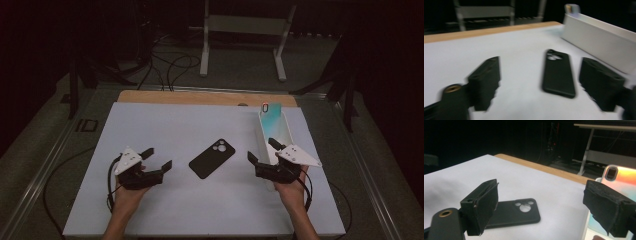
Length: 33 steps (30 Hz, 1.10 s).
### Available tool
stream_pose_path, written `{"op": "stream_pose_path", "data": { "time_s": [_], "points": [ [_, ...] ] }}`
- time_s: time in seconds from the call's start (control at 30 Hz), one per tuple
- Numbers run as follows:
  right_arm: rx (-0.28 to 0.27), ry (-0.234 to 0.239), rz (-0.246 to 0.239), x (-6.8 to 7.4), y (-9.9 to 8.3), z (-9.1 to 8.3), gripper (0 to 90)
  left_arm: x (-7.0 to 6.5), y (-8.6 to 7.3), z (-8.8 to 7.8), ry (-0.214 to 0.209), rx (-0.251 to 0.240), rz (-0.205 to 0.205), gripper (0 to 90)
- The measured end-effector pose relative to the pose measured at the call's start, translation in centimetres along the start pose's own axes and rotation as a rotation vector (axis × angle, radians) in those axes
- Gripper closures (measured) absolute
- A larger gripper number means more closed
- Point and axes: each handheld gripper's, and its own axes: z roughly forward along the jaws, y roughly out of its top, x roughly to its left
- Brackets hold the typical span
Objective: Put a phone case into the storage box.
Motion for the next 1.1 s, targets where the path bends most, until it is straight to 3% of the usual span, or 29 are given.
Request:
{"op": "stream_pose_path", "data": {
  "time_s": [0.07,0.2,0.4,0.73,1.0,1.1],
  "points": [
    [0.002,-0.006,-0.006,0.0,-0.1,-0.1,10.5,0.6,-0.3,-0.6,0.035,0.002,0.008,12.9],
    [0.004,-0.006,-0.014,-0.1,-0.2,-0.7,10.2,1.3,-0.9,-1.2,0.051,-0.004,0.024,1.3],
    [-0.01,-0.008,-0.023,0.0,-0.8,-1.7,10.2,1.8,-0.8,-2.1,0.074,-0.051,0.006,0.6],
    [-0.009,-0.025,-0.003,-0.4,-2.2,-2.7,10.2,1.9,-0.8,-2.4,0.097,-0.03,0.003,0.4],
    [0.0,-0.024,-0.006,-0.4,-2.3,-2.4,10.2,1.2,0.1,-0.5,0.071,0.098,-0.007,0.7],
    [-0.005,-0.027,-0.001,-0.5,-2.3,-2.6,10.2,0.6,0.6,0.7,0.051,0.158,0.012,0.6]
  ]
}}
